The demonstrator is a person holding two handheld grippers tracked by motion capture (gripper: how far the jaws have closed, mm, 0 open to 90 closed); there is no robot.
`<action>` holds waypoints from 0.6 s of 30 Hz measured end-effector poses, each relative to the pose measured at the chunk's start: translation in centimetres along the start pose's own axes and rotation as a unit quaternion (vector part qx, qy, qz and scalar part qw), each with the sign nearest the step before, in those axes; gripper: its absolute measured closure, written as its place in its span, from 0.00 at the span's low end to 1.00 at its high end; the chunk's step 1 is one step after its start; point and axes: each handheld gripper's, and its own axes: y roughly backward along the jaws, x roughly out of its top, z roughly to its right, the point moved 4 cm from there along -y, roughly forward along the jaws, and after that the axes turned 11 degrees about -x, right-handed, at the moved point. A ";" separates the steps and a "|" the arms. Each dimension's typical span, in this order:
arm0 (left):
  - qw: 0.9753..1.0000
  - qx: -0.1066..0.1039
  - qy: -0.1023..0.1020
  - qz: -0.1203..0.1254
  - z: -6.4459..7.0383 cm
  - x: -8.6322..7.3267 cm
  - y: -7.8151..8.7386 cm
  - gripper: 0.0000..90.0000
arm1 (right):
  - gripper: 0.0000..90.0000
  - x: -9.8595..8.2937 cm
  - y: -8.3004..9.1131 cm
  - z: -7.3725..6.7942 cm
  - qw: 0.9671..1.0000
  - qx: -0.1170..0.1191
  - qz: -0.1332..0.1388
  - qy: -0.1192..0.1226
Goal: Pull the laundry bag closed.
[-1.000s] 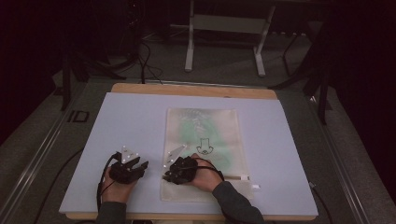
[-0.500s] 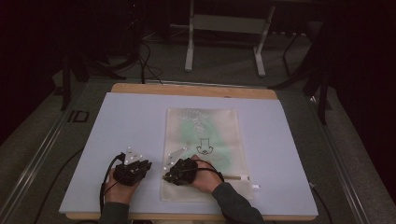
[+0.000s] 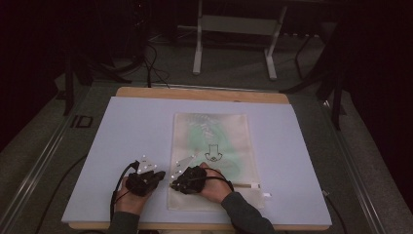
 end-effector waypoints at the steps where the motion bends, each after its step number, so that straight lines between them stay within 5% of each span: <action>1: 1.000 -0.006 0.000 0.000 0.1 0.0 -0.1 0.99 | 0.91 0.0 0.0 0.0 1.000 0.000 0.000 0.001; 18: 0.999 -0.032 -0.001 0.000 1.2 0.4 -1.2 0.99 | 0.91 -0.1 0.0 -0.2 1.000 -0.009 0.004 0.012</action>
